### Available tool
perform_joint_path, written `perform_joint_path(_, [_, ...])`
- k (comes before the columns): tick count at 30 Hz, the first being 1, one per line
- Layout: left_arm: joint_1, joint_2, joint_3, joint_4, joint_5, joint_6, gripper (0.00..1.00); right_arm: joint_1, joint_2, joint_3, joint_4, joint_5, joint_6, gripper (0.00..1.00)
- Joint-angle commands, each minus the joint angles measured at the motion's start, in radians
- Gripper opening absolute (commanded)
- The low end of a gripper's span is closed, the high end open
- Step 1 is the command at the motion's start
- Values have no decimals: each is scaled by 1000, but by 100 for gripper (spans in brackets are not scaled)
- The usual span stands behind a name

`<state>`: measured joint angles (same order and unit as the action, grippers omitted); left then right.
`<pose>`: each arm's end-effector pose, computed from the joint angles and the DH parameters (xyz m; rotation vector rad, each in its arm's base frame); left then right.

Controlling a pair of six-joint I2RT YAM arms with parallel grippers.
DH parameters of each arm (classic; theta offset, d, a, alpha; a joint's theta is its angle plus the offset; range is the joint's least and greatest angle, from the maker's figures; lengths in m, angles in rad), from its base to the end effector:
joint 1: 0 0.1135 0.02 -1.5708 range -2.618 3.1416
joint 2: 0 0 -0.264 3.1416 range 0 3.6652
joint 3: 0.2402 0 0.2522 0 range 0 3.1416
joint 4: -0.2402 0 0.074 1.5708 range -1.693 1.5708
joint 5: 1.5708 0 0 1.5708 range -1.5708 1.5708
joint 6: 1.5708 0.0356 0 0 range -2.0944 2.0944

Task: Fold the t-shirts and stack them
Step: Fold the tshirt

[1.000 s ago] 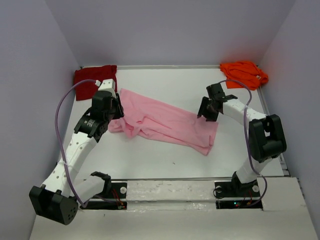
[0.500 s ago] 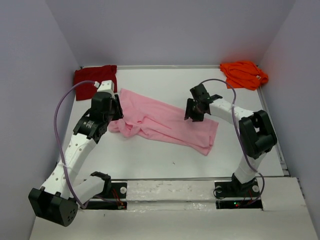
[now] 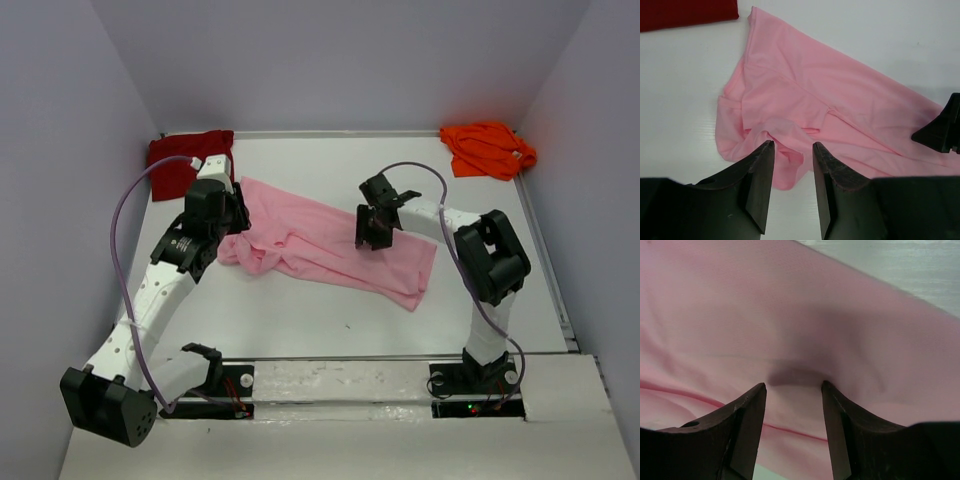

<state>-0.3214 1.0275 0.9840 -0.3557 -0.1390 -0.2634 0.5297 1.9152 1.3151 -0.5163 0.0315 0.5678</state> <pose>0.2212 -0.0685 0.3463 -0.0338 1.9738 -0.2457 0.3399 0.1977 0.1747 0.0618 2.7223 0.2918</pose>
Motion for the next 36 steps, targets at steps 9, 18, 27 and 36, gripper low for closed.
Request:
perform_joint_path(9, [-5,-101,19,-5,26,-4,53,-11,168,231,-43,61,-49,55])
perform_joint_path(18, [-5,-126,22,-35,0,21,53,-74,343,510,-128,65,-65,55])
perform_joint_path(27, [-5,-126,53,-62,7,36,54,-155,499,766,-218,76,-86,55])
perform_joint_path(36, [-5,-135,28,-48,4,35,54,-165,415,790,-232,117,-131,55])
